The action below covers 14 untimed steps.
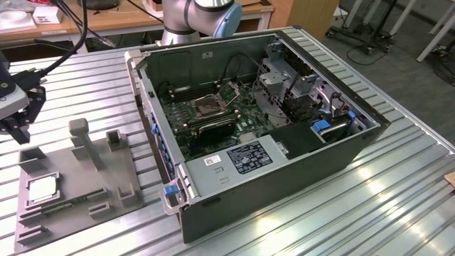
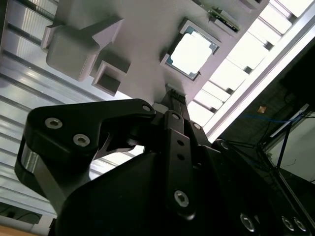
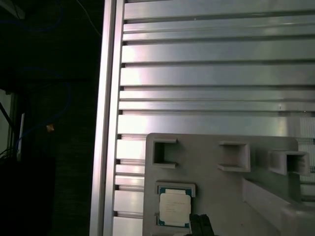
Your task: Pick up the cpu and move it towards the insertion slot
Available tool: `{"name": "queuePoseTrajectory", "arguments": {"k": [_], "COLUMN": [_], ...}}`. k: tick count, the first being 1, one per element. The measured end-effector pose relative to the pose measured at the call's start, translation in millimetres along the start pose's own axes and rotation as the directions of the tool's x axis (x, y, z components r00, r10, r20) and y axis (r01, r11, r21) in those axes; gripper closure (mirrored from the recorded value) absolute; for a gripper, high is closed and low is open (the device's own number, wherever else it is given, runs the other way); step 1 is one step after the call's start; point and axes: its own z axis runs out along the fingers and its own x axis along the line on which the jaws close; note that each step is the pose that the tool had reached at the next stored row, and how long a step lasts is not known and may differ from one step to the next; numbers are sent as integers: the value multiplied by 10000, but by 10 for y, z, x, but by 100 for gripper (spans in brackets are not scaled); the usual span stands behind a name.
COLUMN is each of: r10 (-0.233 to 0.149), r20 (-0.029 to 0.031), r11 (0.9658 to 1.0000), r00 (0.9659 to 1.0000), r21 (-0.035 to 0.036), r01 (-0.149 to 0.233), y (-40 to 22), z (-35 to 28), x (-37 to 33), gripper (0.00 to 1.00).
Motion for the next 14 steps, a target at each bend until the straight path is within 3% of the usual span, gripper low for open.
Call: {"name": "queuePoseTrajectory", "arguments": {"k": [14], "r10": [-1], "r20": [2], "r11": [10000], "r00": [10000], "r21": [-1], "r01": [1], "y": [-28], "z": [65], "x": [85], "gripper": [90]}}
